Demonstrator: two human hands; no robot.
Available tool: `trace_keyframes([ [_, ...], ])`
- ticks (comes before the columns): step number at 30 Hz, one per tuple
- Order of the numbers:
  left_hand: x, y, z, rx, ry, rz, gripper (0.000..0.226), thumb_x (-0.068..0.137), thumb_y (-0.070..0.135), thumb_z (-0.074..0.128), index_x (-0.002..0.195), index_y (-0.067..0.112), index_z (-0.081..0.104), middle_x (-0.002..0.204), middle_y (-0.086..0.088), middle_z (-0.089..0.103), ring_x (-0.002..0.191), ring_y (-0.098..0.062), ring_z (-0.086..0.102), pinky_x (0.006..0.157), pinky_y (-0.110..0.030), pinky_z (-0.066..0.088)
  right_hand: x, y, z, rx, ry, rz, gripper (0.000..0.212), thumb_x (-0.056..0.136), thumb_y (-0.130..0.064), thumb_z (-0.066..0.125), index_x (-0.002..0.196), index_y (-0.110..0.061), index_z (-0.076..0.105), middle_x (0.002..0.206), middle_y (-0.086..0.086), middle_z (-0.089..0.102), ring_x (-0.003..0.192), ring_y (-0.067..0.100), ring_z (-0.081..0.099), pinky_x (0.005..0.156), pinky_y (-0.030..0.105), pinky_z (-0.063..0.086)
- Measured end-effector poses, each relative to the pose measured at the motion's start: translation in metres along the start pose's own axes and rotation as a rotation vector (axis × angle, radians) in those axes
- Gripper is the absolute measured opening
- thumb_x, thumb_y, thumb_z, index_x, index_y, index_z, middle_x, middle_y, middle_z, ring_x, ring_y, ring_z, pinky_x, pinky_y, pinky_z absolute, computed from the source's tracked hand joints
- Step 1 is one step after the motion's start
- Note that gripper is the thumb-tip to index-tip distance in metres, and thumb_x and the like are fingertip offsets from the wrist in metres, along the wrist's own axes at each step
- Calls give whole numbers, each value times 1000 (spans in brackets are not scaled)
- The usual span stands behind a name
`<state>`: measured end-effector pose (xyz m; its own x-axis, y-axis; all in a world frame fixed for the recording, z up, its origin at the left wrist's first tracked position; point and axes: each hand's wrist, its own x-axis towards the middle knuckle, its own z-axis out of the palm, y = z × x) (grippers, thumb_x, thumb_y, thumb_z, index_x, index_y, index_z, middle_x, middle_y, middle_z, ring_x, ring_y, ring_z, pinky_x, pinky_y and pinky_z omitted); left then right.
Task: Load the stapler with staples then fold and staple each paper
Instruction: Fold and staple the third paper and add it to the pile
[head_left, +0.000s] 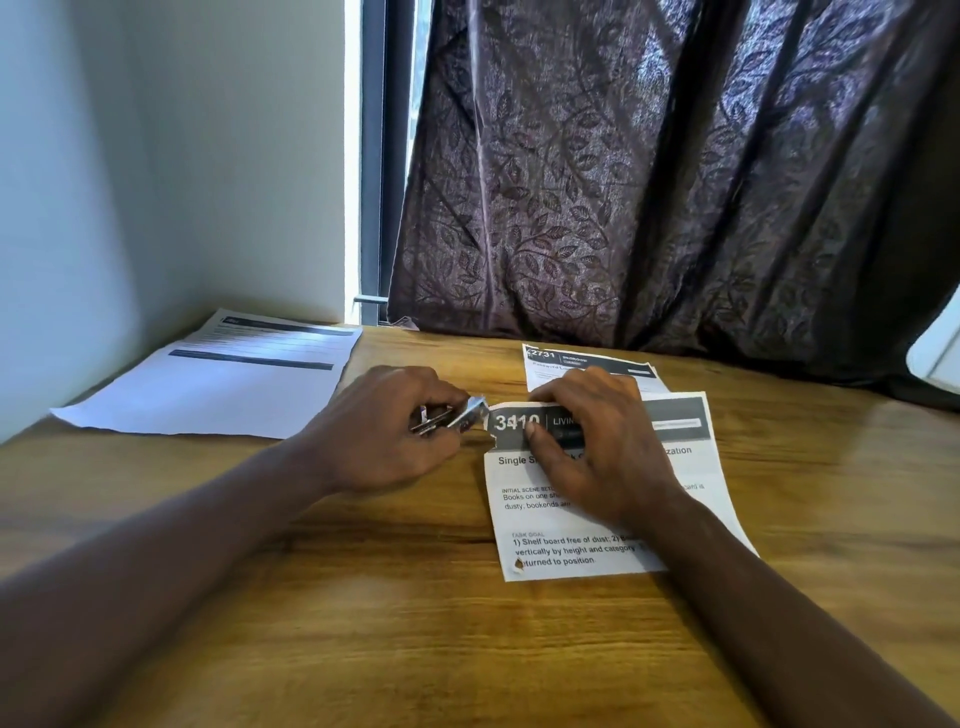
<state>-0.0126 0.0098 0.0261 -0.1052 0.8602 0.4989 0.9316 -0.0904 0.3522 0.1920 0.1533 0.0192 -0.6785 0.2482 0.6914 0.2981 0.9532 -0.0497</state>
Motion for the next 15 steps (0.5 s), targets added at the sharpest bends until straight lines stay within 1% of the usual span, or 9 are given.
trace_keyframes([
  [3,0,2,-1,119,-111,0,57,80,56,57,130,32,69,107,18,68,89,-3,60,75,-28,54,0,5,0,-10,12,33,29,89,-45,56,106,-23,64,96,-7,62,95,14,53,90,40,43],
  [6,-2,4,-2,209,-246,-15,53,81,57,57,128,36,68,112,19,68,94,-2,60,78,-28,56,1,8,0,-3,32,63,32,88,-47,54,104,-22,64,95,-6,63,94,14,54,89,41,43],
  [7,-3,6,-3,226,-257,-25,52,82,59,55,127,37,68,114,19,68,95,-2,59,79,-29,56,1,9,0,4,42,67,32,87,-47,54,103,-22,65,95,-6,64,94,15,55,89,41,44],
  [8,-4,8,-3,235,-241,-37,53,82,63,53,126,38,69,115,19,68,95,-2,60,80,-30,56,2,10,0,12,53,70,31,87,-46,54,102,-21,65,95,-5,64,93,16,56,89,41,45],
  [10,-4,13,-3,196,-138,-63,63,82,75,44,126,37,69,115,19,70,95,-2,61,81,-33,57,2,12,-1,24,80,77,30,87,-45,55,102,-22,65,95,-6,64,93,15,57,89,42,45],
  [12,-4,22,0,31,-27,-117,71,82,83,43,130,35,67,114,20,71,96,-2,63,82,-31,58,2,14,-2,22,117,86,31,88,-45,55,103,-20,65,96,-5,65,93,16,58,89,40,44],
  [13,-3,27,3,-67,5,-151,70,84,81,49,134,35,63,112,21,71,97,0,63,81,-23,57,2,14,-3,16,139,94,32,88,-46,54,104,-20,66,98,-4,66,94,17,58,90,37,41],
  [14,-2,32,7,-150,14,-184,67,85,74,58,139,35,58,108,22,71,96,2,64,78,-12,53,2,14,-4,4,166,101,33,88,-45,54,105,-19,66,99,-3,66,94,17,57,90,34,37],
  [15,0,38,11,-213,9,-207,66,85,64,66,143,34,53,105,22,71,95,3,65,74,-6,50,3,15,-5,-8,197,104,34,89,-45,54,105,-18,66,99,-2,66,95,18,57,89,32,34],
])
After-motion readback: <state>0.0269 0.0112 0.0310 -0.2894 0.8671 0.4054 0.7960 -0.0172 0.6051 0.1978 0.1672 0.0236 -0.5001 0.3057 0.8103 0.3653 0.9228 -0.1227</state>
